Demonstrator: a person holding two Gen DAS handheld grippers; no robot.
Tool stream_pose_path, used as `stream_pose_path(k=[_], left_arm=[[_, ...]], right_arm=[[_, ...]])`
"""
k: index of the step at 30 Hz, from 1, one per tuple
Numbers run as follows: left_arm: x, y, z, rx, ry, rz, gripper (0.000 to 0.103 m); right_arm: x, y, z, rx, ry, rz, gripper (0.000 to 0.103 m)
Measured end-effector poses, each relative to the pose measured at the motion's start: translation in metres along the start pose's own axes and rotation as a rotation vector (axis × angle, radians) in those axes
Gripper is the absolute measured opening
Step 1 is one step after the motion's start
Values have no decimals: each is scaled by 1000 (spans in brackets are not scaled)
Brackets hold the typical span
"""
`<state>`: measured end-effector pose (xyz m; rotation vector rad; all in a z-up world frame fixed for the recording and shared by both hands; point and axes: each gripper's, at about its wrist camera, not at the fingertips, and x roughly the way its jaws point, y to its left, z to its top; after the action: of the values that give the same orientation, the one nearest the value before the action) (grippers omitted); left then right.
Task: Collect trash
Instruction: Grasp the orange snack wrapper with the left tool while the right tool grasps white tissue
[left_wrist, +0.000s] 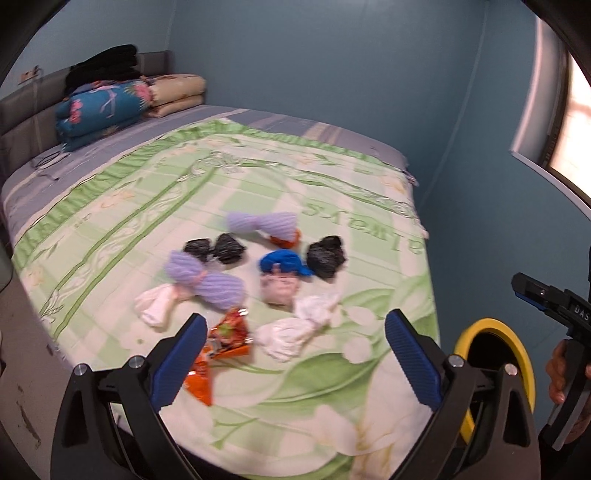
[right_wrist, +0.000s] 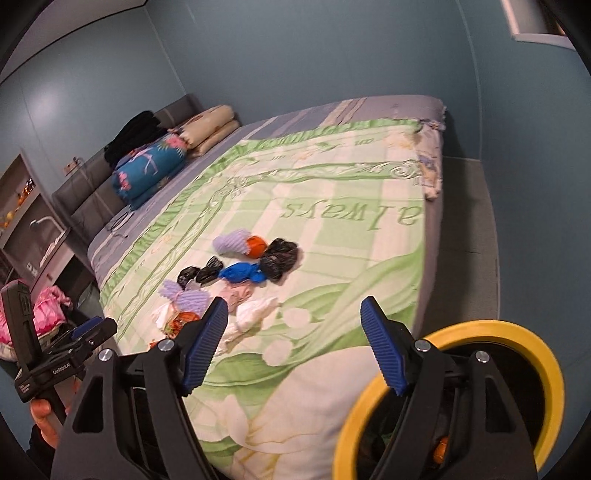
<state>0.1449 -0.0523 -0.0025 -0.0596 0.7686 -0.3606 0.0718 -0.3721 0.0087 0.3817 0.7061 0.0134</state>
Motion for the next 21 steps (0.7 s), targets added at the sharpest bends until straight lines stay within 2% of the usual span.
stream_pose_path(k=[12,21], left_arm=[[17,78,-23,-72,42,138,94],[48,109,-46,-112,106,146,94]], right_arm=[[71,46,2,-54,114,26,71],[142,75,-9,-82,249,23,70]])
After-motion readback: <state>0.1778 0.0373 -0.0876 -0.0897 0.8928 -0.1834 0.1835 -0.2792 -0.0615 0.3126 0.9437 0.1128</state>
